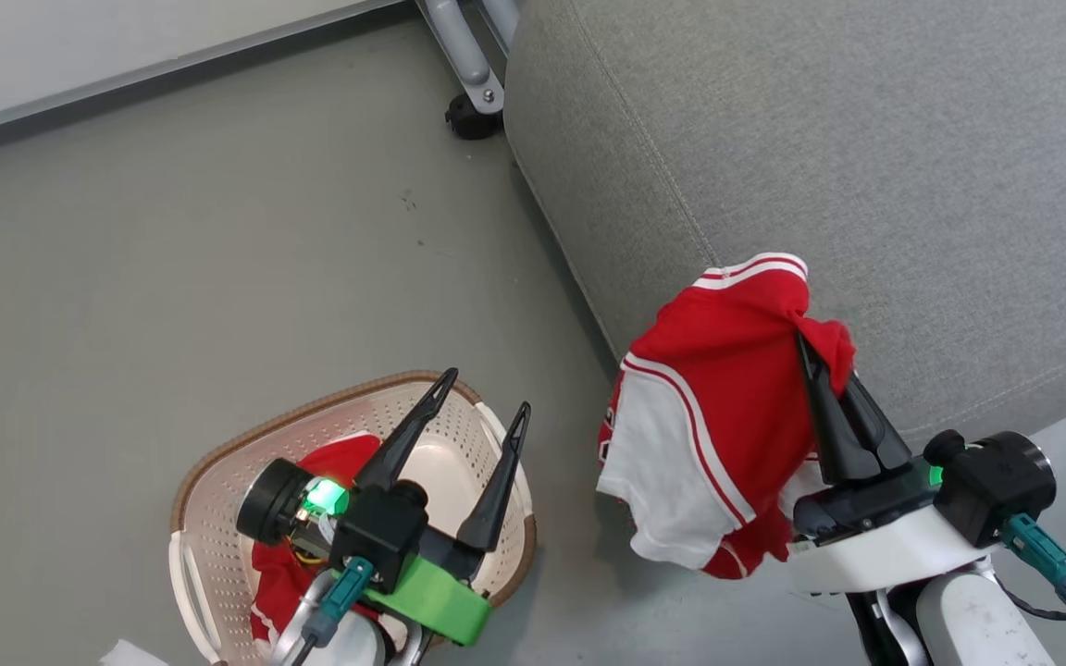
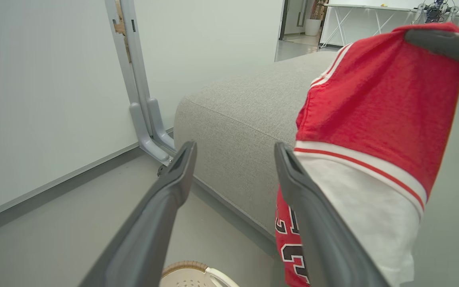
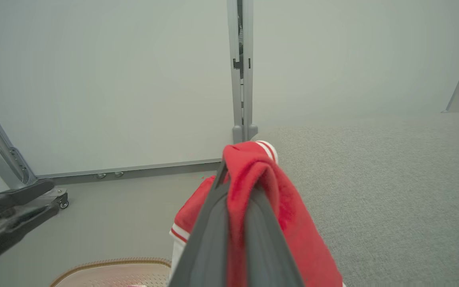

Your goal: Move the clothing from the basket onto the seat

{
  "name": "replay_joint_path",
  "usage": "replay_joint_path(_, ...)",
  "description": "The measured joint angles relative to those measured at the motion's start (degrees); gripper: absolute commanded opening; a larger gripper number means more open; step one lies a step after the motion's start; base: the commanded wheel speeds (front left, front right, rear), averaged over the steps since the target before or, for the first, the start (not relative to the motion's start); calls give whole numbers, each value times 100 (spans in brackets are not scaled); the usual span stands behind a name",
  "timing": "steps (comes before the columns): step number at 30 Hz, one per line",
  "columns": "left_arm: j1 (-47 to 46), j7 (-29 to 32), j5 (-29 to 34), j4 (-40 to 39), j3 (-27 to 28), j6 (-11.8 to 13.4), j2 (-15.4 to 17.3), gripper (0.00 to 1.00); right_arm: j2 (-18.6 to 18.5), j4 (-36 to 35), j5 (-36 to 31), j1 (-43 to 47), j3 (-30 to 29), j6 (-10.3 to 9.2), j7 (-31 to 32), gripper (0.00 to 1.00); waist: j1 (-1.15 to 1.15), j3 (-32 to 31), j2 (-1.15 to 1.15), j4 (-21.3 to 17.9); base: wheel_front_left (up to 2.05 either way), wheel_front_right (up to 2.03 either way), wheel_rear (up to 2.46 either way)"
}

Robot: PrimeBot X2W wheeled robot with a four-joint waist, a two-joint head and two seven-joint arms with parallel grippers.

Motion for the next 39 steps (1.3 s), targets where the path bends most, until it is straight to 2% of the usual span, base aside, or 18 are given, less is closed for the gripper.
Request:
replay_joint_path(5, -103, 0, 83, -15, -81, -53, -18, 100, 26, -16, 125, -60, -123, 0, 0, 0, 0, 249, 0, -19, 0, 0, 0)
replay_joint_path(10, -197, 0, 167, -70, -114, -87, -15, 100, -2, -77, 547, -595, -421, 0, 0, 0, 0, 475, 0, 50, 0, 0, 0)
replay_joint_path(14, -389, 0, 230, -164, -152, -102, 14, 100, -341, -298, 772, -1427, -775, 0, 0, 0, 0, 739, 0, 131, 0, 0, 0)
replay_joint_path(19, -553, 0, 314, -246, -162, -124, 192, 100, -1022, -298, 795, -2764, -1346, 0, 0, 0, 0, 1168, 0, 233, 0, 0, 0)
replay_joint_path(27, -894, 0, 369, -416, -218, -145, 382, 100, -1951, 615, 1091, -4792, -2102, 0, 0, 0, 1, 1944, 0, 362, 0, 0, 0)
replay_joint_path(33, -1119, 0, 378, -578, -277, -149, 402, 100, -2499, 1067, 823, -5270, -2606, 0, -1, 0, 1, 2459, 0, 496, 0, 0, 0)
replay_joint_path(36, -1139, 0, 375, -606, -223, -148, 449, 100, -2519, 1377, 759, -5239, -2724, 0, -1, 0, 1, 2657, 0, 577, 0, 0, 0)
replay_joint_path(39, -1142, 0, 374, -613, -180, -146, 506, 100, -2340, 1830, 724, -4988, -2853, 2, 0, 0, 1, 2809, 0, 642, 0, 0, 0)
